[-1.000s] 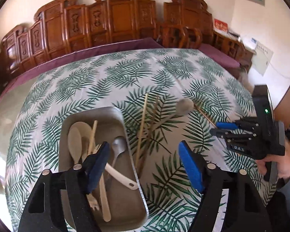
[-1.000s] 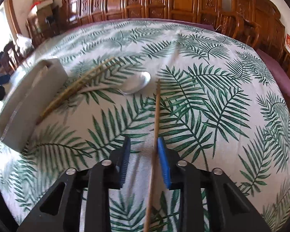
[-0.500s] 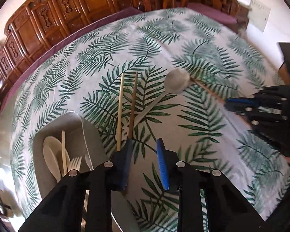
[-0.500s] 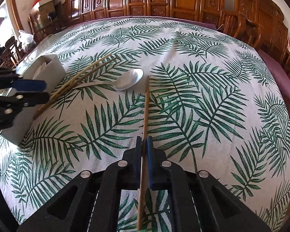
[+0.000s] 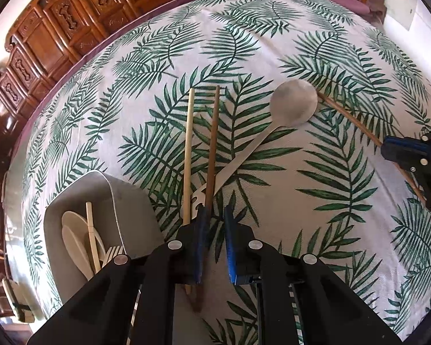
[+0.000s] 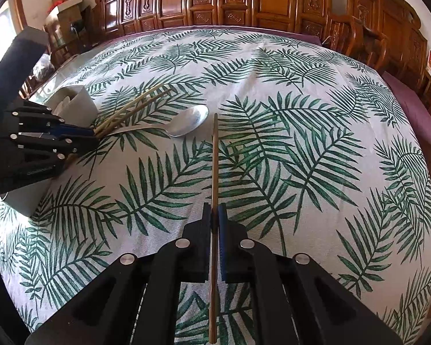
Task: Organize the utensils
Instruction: 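Grasp another wooden chopstick with the left gripper, then carry the chopstick into the tray and open the left gripper while the right gripper holds its chopstick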
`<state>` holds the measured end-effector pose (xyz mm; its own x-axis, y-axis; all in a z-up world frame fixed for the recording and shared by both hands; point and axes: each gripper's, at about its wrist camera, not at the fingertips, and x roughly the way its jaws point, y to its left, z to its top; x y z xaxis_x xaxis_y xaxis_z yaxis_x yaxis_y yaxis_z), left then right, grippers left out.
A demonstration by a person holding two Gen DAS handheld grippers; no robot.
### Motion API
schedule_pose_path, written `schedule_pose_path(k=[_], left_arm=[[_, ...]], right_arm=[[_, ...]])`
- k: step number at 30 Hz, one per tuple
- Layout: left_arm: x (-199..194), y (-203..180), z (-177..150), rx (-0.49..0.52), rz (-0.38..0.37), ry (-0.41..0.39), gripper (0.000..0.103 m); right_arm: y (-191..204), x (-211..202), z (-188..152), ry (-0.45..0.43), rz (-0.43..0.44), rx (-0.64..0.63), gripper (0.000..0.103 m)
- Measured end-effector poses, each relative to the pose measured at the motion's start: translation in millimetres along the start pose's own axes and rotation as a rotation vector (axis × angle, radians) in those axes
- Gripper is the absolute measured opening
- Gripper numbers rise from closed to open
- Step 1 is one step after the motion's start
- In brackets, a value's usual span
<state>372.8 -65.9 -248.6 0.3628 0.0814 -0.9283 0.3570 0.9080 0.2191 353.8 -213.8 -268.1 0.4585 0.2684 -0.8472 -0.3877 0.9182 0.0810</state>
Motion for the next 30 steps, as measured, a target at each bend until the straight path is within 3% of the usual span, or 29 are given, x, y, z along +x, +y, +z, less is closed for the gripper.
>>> schedule_pose_path(k=[15,23,30], left_arm=[[0,-4,-8,-0.012,-0.014,-0.013,0.004],[-38,-1,-25,-0.081,-0.08,-0.123,0.004],[-73,9,-36,-0.118,-0.138,-0.195,0.004]], right_arm=[[3,6,1,0.023,-0.031,-0.021,0.006],[-1,-3,2,0.003,0.024,0.028,0.006],[8,-36,8,-0.096,0.038,0.033,0.006]])
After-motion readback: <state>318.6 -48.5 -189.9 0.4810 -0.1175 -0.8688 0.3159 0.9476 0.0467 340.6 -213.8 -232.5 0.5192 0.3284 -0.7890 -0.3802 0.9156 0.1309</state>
